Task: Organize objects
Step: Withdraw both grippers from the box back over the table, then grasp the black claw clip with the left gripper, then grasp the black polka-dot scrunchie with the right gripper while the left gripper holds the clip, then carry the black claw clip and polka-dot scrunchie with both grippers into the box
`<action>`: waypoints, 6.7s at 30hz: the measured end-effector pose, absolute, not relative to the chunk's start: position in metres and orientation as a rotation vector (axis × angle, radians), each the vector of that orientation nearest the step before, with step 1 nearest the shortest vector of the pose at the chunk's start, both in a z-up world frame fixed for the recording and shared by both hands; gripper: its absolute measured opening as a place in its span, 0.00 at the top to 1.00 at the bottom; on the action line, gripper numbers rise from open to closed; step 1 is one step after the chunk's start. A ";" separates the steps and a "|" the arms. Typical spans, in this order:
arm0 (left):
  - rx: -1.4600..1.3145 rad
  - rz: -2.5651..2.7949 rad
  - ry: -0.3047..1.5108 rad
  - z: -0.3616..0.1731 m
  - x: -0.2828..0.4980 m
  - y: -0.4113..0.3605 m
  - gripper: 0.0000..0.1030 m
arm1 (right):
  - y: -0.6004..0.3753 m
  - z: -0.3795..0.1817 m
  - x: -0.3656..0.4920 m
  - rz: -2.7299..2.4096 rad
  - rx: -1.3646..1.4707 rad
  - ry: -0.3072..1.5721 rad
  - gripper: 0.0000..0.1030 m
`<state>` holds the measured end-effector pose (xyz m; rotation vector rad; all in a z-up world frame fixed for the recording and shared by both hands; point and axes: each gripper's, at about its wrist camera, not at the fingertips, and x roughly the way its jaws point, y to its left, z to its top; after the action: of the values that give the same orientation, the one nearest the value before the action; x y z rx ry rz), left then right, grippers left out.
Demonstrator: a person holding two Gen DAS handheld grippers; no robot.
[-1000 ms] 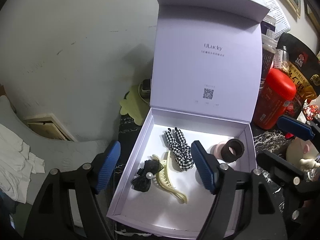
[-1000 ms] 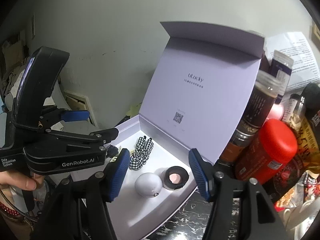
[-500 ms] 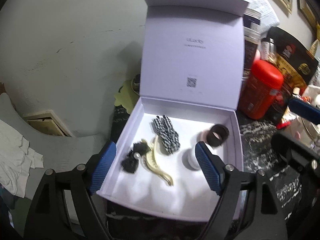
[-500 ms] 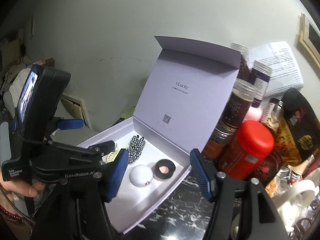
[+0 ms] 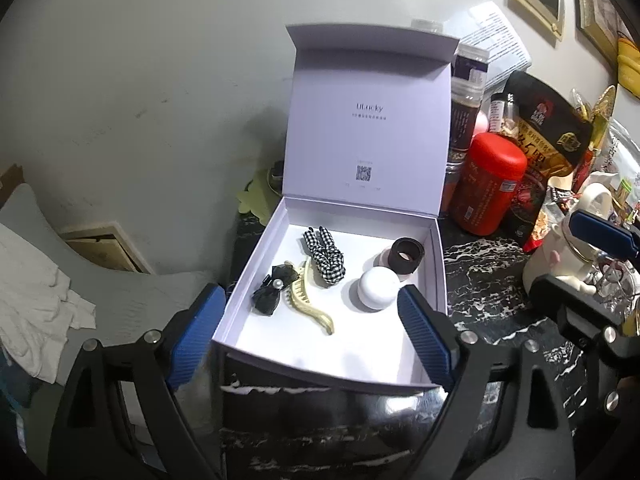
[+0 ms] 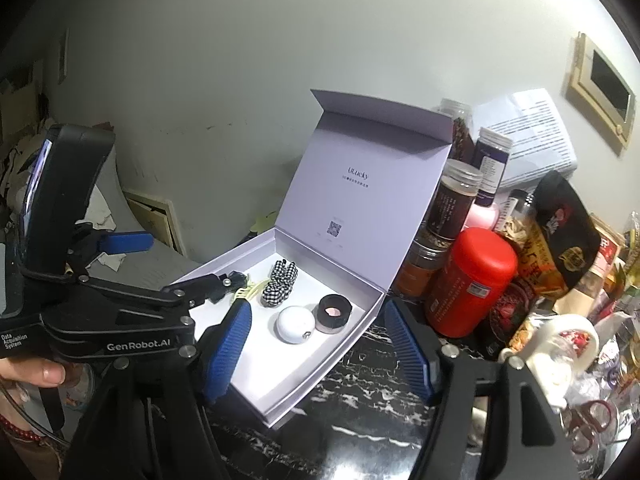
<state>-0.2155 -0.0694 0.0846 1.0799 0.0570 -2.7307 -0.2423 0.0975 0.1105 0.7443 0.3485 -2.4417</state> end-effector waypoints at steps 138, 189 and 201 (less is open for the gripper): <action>1.562 -2.933 0.027 -0.061 -0.078 -0.010 0.54 | 0.113 -0.059 -0.079 -2.265 1.220 0.356 0.36; 1.404 -2.993 -0.047 -0.002 -0.058 0.031 0.83 | 0.181 -0.002 -0.070 -2.346 1.032 0.254 0.83; 1.356 -3.000 -0.092 0.024 -0.054 0.029 0.83 | 0.172 0.021 -0.066 -2.345 0.962 0.283 0.83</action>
<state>-0.0537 0.0293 0.0241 1.3556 -0.0923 -2.9999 -0.0663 0.1725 0.0211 0.9617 0.2834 -2.3452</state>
